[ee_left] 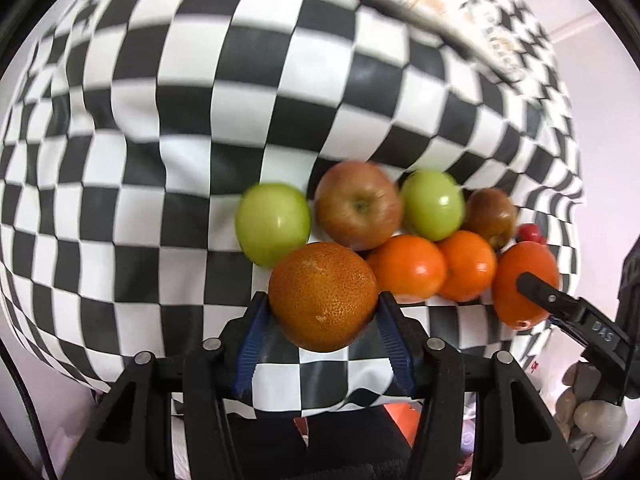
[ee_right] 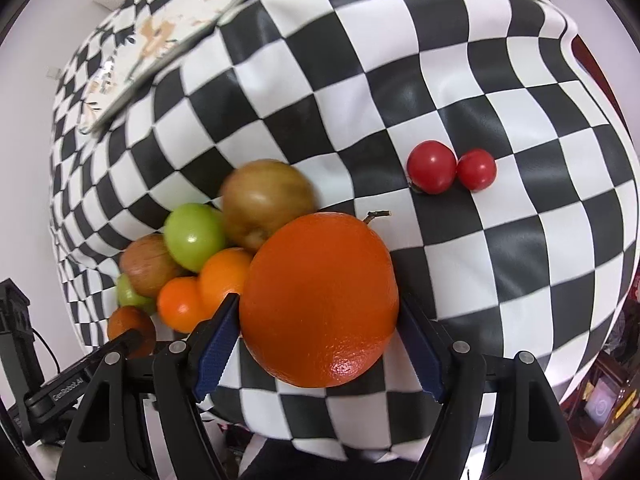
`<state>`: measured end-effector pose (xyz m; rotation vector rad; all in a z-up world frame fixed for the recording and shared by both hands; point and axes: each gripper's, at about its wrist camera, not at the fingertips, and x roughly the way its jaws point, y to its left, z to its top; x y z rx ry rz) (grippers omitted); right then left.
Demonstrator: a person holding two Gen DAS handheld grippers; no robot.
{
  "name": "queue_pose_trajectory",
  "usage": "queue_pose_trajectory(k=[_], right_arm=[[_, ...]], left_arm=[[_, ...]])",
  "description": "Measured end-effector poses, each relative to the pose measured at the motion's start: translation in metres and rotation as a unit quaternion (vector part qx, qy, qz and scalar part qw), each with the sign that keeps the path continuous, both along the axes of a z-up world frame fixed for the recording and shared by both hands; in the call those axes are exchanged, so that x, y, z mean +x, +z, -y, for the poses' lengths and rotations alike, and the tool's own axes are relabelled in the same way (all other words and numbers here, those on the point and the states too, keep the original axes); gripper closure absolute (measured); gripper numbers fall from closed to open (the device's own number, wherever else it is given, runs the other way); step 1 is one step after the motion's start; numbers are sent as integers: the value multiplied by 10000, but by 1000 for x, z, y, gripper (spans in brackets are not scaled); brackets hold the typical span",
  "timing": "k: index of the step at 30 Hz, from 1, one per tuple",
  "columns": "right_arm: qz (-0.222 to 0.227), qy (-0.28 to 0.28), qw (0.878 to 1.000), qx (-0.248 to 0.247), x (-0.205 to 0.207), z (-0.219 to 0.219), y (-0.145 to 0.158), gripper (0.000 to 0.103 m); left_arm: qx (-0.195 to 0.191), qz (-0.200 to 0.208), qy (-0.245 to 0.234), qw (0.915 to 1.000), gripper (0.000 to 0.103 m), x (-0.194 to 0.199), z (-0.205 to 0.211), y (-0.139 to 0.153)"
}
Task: Organize fruits
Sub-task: 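Carry both oranges onto the floral plate and open both tools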
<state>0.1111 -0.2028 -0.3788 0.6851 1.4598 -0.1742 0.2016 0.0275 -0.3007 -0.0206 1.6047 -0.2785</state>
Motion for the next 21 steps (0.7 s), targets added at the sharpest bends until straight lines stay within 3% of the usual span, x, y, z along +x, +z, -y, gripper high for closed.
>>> queue_pose_trajectory(k=[5,7,8,14,21], right_arm=[[408,-135,9989,171,-11,-4,42,24],[548,-139,9982,223,-8,-8,76,24],[634,-136,9976,252,-20,-1,102,24],[1110,184,9929,385,66,6,143,24],[1079,720,9915,33,206,14,123,24]], left_arm=[[-239,300,-172,9991,51,10,10,48],[-353,426,-185,9983,51,26,18,67],[-400,472,-203,9979,51,14,14,82],[-453,683,-116,9966,51,93,54,104],[12,505,-32,9987,51,211,91,74]])
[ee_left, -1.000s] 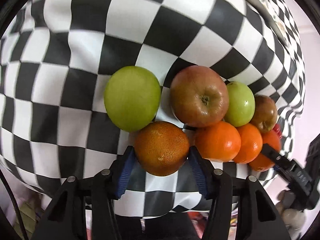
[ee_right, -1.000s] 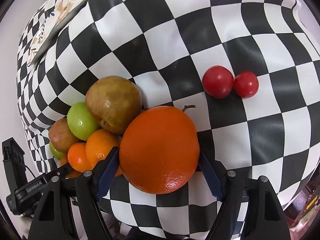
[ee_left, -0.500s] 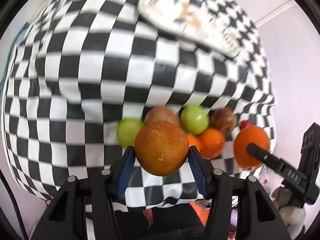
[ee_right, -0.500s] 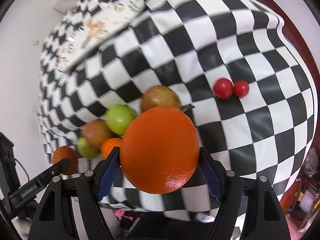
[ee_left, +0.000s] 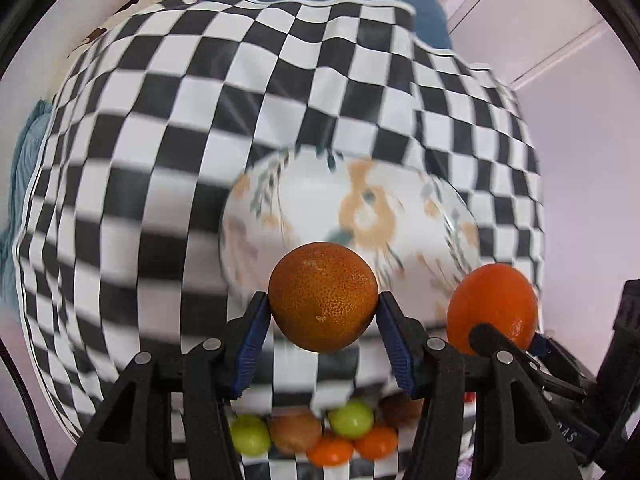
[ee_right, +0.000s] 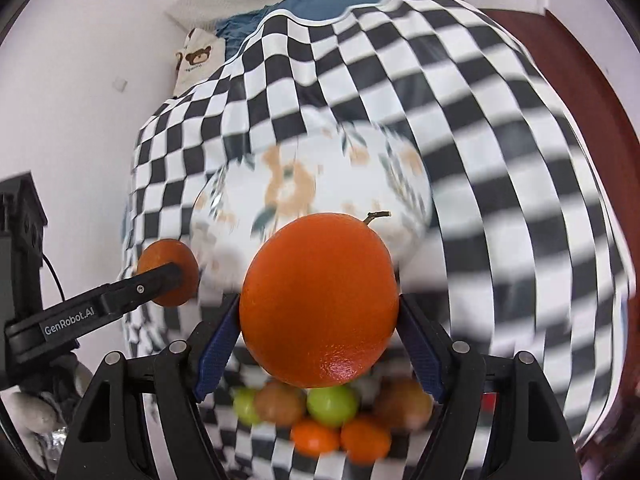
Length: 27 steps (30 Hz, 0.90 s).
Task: Organize fruits
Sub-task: 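Carry both oranges onto the floral plate and open both tools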
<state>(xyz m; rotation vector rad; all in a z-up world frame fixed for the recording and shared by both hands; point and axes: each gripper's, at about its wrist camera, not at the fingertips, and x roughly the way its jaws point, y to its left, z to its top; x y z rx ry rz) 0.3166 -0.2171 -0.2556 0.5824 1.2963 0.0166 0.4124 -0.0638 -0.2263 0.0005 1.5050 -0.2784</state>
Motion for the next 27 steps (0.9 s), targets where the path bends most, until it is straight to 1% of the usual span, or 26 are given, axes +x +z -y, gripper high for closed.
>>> queue_pose_trajectory(k=[3,4,6,11,14,16,17,19,20,21,22,24,27], right_arm=[[-176,162,9996,-127,46,0,-21,24],[-234,180,9994,-157,55,0,-23,24],[-441,307,9981,-288,78,1,-39,24],[-682,500,9953,-476,100,6,-53,23],[-762,580,9946,-406,105,14,-57,22],[-829,586,9943,-331,107,19,-58,22],[-843,570,9945,-249,107,23,-59,19],[-846,532,9944,-353,111,29,-58,10],[-791,527,9946,-412,110,33,-54,9],[-747,499,9951,-409,108,38,-50,9],[-742,472,9953,-395,110,45,-45,9],[-707,461,9957,-390,106,53,-39,9],[-680,358,9960,-453,96,67,-34,9]], left_arm=[[203,-120,-116,9997,51,33,13,-15],[253,-140,-147,9995,51,40,17,-18],[436,-202,-266,9985,51,55,26,-28],[657,-393,-396,9963,50,70,39,-44],[790,-537,-457,9944,50,70,44,-55],[761,-632,-413,9942,50,70,45,-61],[753,-621,-359,9946,48,71,45,-61],[716,-603,-288,9952,35,72,42,-59],[712,-595,-263,9953,22,74,38,-61],[676,-563,-217,9959,17,74,33,-61],[666,-537,-184,9962,13,74,30,-60],[720,-494,-102,9961,13,71,22,-58],[645,-465,-6,9968,13,63,13,-55]])
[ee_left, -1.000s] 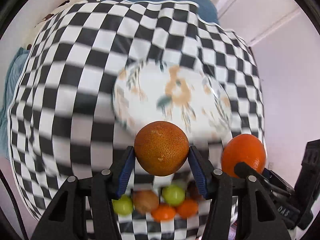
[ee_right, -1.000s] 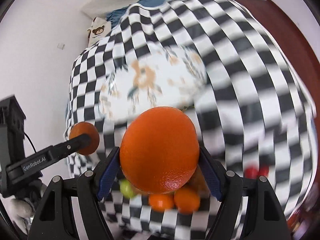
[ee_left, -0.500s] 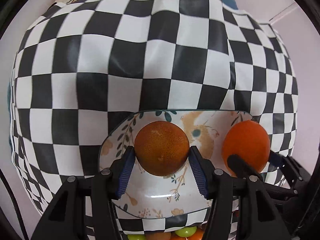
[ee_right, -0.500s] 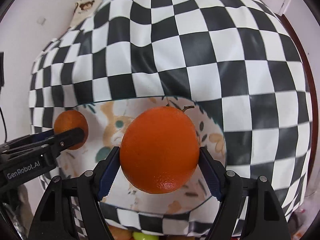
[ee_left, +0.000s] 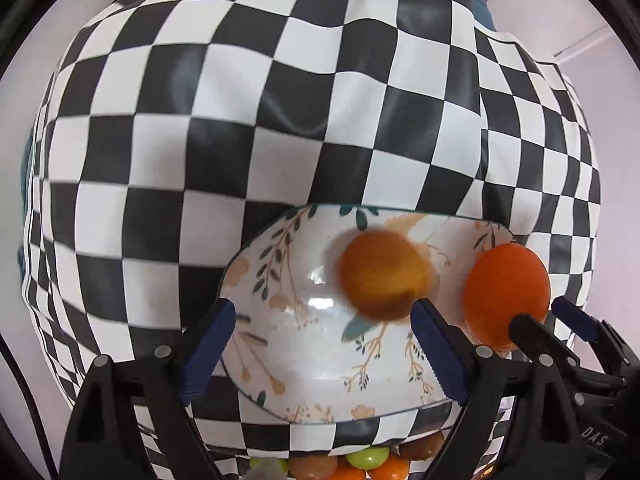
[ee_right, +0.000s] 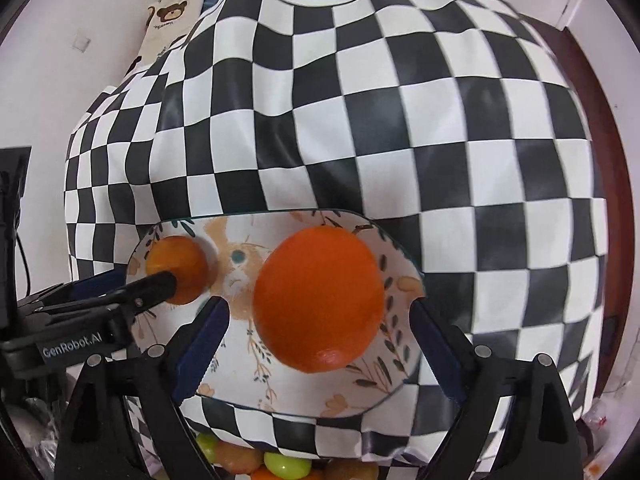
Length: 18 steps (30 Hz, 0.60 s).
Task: Organize fruits
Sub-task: 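Carry both oranges onto the floral plate and open both tools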
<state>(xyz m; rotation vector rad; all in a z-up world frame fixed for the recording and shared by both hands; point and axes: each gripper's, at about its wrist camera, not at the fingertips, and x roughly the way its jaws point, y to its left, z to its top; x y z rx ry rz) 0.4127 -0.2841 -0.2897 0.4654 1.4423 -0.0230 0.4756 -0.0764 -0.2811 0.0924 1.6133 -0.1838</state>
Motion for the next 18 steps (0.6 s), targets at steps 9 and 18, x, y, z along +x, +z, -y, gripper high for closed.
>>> queue_pose_trajectory(k=[9,18], right_arm=[[101,3,9993,-352,-55,4,20,9],[449,21,9955,-833,-107,-35,63,9]], left_arm=[[257,600,-90,9978,13,-60,-20,19],[430,1359,-173,9896,13,-114,-44,71]])
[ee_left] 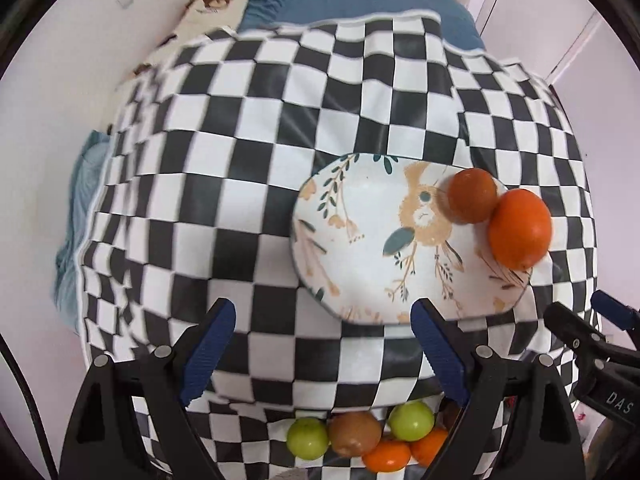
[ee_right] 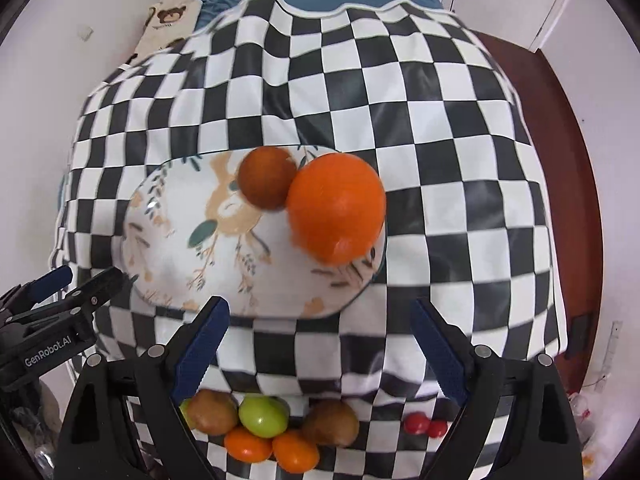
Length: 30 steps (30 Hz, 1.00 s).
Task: Organize fruits
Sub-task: 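Carry both oranges onto the floral plate and open both tools, then grasp a green apple with the left tool while the right tool grasps a brown fruit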
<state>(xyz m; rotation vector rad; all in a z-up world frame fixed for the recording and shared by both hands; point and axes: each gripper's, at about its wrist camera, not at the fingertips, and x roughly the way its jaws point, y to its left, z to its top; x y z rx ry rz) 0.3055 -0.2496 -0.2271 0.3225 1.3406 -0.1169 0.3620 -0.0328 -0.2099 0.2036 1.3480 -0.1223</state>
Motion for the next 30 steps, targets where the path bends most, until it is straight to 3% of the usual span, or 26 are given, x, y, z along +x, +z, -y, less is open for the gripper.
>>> queue_pose_trajectory(k=[3,4,10,14,21,26,28,30], right_arm=[[205,-12,9996,-171,-15,-19,23,9],[252,-21,9994,-233,-2,-44,22,9],[611,-140,9974,-355,-41,-46,53,9],[854,-140,9949,-513,-63,-60,70,9],[1190,-310,9918,-342,-97,-68,94,9],[1026,-455,9936,130,-113,-64,80,5],[840,-545,9944,332,-120,-61,61,5],[555,-669,9946,564,-129,-59,32,5]], left_arm=[[-32,279,-30,9996,13,-15,-5,24],[-43,388,-61,9992,13,-20,-8,32],[-116,862,-141,9961,13,-50,-12,71],[-254,983,-122,9948,13,-69,-16,79],[-437,1017,-49,9938,13,-96,-22,89],[-533,926,69,9943,13,-101,-31,80],[-527,723,131,9959,6,-101,-36,64],[-438,558,216,9972,6,-103,-42,43]])
